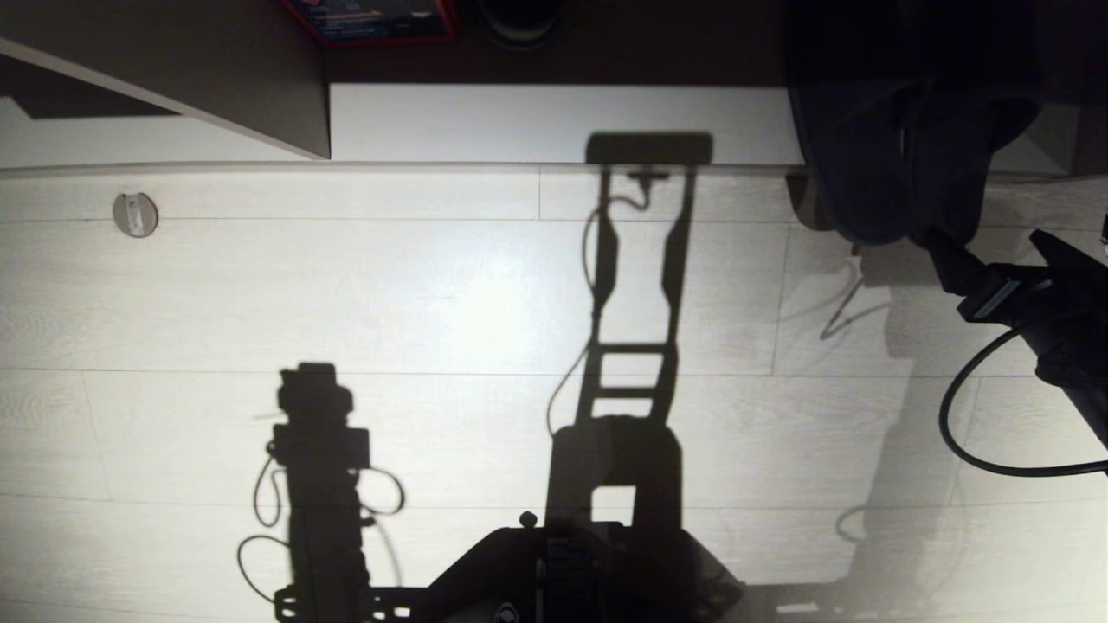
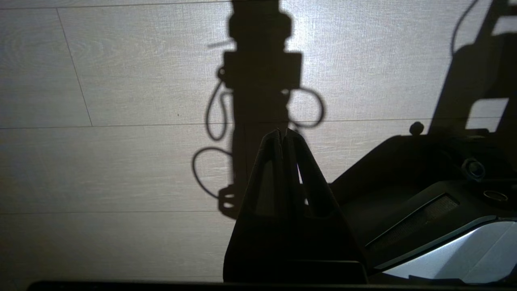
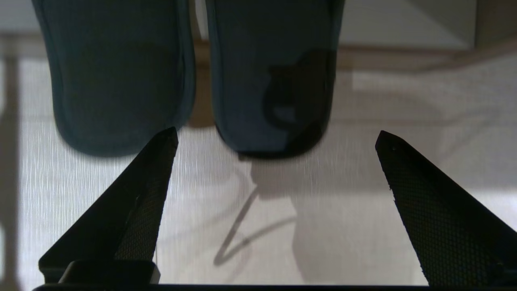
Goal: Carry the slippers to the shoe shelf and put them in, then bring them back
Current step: Pick up the slippers in the shoe cabinet
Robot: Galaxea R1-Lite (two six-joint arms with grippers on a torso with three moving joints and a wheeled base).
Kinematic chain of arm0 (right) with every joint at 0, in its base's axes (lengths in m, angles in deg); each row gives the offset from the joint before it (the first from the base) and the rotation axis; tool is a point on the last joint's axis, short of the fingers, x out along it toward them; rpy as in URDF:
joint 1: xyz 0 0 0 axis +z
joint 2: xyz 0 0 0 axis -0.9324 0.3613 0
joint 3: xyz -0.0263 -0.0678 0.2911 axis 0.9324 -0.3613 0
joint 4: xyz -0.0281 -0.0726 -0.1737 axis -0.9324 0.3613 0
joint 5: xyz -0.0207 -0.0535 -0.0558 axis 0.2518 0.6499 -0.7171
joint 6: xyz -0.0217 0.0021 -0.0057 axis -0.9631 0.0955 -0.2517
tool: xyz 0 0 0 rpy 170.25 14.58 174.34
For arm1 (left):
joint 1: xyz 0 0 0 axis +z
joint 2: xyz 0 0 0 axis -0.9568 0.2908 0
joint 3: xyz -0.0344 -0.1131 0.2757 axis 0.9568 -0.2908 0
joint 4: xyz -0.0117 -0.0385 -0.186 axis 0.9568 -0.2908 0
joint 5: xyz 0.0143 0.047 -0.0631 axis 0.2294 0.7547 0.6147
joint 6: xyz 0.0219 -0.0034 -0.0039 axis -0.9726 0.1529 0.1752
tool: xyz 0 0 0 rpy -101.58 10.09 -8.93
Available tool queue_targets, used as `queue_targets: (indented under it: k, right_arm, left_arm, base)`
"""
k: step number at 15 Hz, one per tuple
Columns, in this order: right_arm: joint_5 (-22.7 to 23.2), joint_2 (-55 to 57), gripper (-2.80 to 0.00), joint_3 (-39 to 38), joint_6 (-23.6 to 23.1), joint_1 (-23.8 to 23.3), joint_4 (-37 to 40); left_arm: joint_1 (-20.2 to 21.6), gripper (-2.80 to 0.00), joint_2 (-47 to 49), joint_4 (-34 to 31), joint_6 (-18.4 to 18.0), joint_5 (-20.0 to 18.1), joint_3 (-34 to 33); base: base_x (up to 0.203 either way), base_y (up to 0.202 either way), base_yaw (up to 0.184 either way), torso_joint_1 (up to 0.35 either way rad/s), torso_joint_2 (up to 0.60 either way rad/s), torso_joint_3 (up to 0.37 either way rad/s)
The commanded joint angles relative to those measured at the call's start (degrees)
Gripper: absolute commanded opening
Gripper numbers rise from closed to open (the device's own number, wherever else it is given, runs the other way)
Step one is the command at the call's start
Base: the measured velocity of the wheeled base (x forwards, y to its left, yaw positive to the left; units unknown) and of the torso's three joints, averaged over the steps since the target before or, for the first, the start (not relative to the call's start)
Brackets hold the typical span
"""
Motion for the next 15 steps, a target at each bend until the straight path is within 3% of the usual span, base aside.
queue_targets:
  k: [1, 15]
  right_arm:
    - [0.0, 1.0, 0.0, 1.4, 0.2, 0.1, -0.6]
    - [-0.1, 7.3, 0.0, 14.7, 3.0, 3.9, -1.4]
  left_arm:
    - [0.0, -2.8, 0.0, 0.0, 0.0, 0.0, 0.0]
    - [0.0, -2.8, 0.0, 0.0, 0.0, 0.0, 0.0]
  base:
    - [0.0, 0.0, 0.0, 0.0, 0.0, 0.0]
    - [0.0, 0.0, 0.0, 0.0, 0.0, 0.0]
